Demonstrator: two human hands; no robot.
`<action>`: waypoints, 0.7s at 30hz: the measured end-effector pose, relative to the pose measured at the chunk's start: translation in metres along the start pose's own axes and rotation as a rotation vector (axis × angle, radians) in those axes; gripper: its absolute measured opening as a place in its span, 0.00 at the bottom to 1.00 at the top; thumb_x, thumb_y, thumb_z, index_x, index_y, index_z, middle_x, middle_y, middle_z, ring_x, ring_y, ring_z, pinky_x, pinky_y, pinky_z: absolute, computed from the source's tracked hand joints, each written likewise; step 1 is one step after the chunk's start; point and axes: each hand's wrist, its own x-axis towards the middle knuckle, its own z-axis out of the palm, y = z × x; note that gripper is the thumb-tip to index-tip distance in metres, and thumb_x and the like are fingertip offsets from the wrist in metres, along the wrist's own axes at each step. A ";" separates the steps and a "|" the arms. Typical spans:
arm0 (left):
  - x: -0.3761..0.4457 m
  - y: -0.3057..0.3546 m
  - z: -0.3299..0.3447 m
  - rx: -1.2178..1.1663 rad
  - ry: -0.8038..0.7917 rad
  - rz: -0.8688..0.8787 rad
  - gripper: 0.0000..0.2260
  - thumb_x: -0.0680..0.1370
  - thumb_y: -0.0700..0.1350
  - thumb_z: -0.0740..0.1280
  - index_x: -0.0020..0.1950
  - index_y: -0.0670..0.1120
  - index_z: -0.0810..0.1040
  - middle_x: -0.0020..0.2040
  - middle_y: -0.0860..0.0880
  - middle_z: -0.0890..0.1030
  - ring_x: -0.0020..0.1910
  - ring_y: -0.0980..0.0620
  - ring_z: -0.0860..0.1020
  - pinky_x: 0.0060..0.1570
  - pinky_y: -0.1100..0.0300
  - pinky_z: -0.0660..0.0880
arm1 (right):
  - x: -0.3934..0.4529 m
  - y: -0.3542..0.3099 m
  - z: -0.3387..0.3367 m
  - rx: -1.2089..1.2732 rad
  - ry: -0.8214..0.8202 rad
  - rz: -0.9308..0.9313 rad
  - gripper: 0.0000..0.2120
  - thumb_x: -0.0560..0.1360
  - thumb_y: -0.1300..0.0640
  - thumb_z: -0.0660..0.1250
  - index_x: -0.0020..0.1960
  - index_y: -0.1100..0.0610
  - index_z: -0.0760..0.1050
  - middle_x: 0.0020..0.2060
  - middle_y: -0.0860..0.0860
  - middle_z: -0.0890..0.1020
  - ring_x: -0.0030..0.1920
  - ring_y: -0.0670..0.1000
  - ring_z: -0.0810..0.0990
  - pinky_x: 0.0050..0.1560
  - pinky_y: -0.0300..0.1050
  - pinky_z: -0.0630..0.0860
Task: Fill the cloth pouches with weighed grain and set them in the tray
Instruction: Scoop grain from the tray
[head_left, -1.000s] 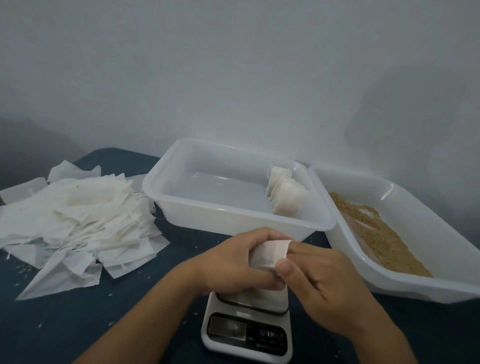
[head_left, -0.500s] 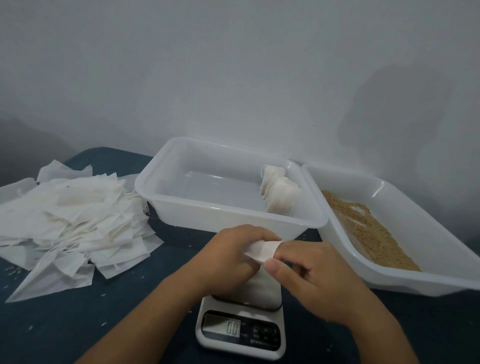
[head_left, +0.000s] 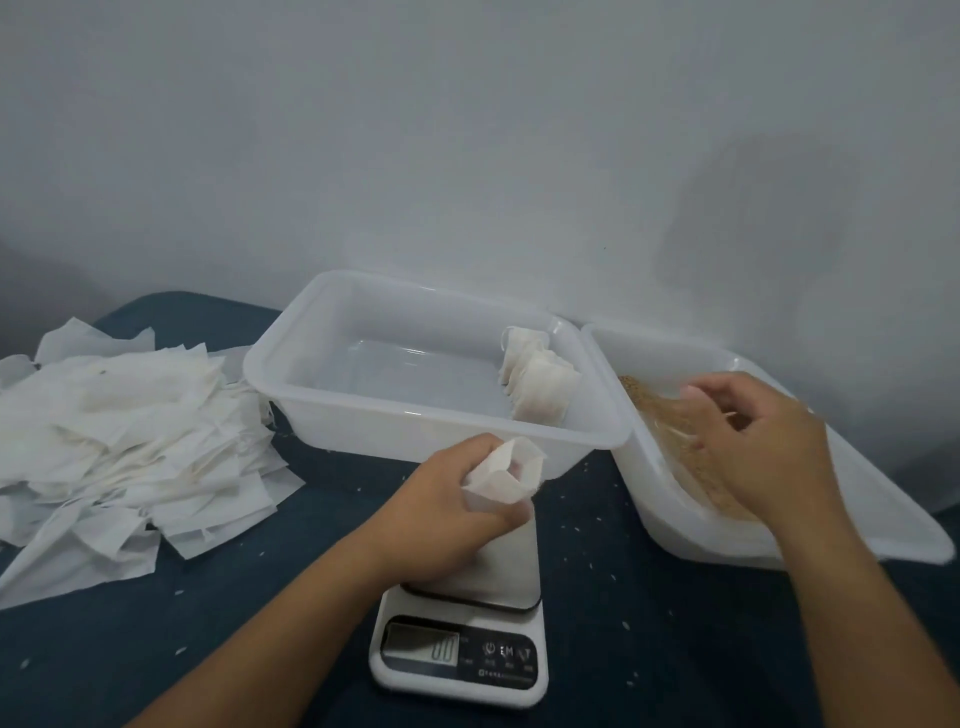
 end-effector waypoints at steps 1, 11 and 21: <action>0.000 -0.001 -0.001 -0.001 0.017 -0.008 0.11 0.70 0.61 0.72 0.51 0.63 0.78 0.46 0.60 0.81 0.44 0.61 0.80 0.43 0.70 0.73 | 0.013 0.020 -0.002 -0.172 -0.082 0.120 0.06 0.80 0.44 0.67 0.56 0.41 0.80 0.51 0.43 0.86 0.45 0.45 0.83 0.44 0.40 0.74; 0.001 0.000 0.001 -0.018 0.075 0.022 0.12 0.74 0.57 0.73 0.55 0.59 0.77 0.47 0.56 0.81 0.43 0.59 0.79 0.41 0.69 0.75 | 0.042 0.074 0.024 -0.685 -0.719 0.286 0.15 0.79 0.44 0.65 0.51 0.54 0.82 0.48 0.51 0.84 0.46 0.51 0.81 0.50 0.48 0.79; 0.001 0.000 0.005 -0.017 0.111 0.011 0.10 0.76 0.48 0.76 0.54 0.58 0.80 0.46 0.57 0.82 0.43 0.60 0.80 0.40 0.70 0.74 | 0.071 0.082 -0.045 -0.725 -0.667 0.320 0.13 0.78 0.43 0.69 0.47 0.52 0.83 0.43 0.49 0.84 0.42 0.49 0.82 0.44 0.45 0.79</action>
